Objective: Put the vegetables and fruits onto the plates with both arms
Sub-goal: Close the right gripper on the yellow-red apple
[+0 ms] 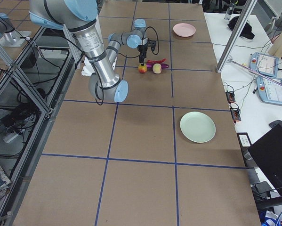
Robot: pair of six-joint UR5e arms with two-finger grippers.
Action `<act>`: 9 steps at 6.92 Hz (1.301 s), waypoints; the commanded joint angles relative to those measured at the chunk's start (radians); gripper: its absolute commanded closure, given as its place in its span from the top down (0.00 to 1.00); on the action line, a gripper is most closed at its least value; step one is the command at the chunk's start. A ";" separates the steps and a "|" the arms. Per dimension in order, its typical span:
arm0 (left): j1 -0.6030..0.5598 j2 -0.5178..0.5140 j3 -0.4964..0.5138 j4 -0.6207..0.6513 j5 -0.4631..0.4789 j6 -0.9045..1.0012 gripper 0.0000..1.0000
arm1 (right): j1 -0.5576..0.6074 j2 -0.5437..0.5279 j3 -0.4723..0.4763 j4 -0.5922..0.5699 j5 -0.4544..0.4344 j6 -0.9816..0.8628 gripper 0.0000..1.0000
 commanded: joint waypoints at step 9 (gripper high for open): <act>0.002 0.000 -0.003 0.000 -0.009 -0.004 1.00 | -0.047 0.020 -0.112 0.046 -0.071 -0.014 0.98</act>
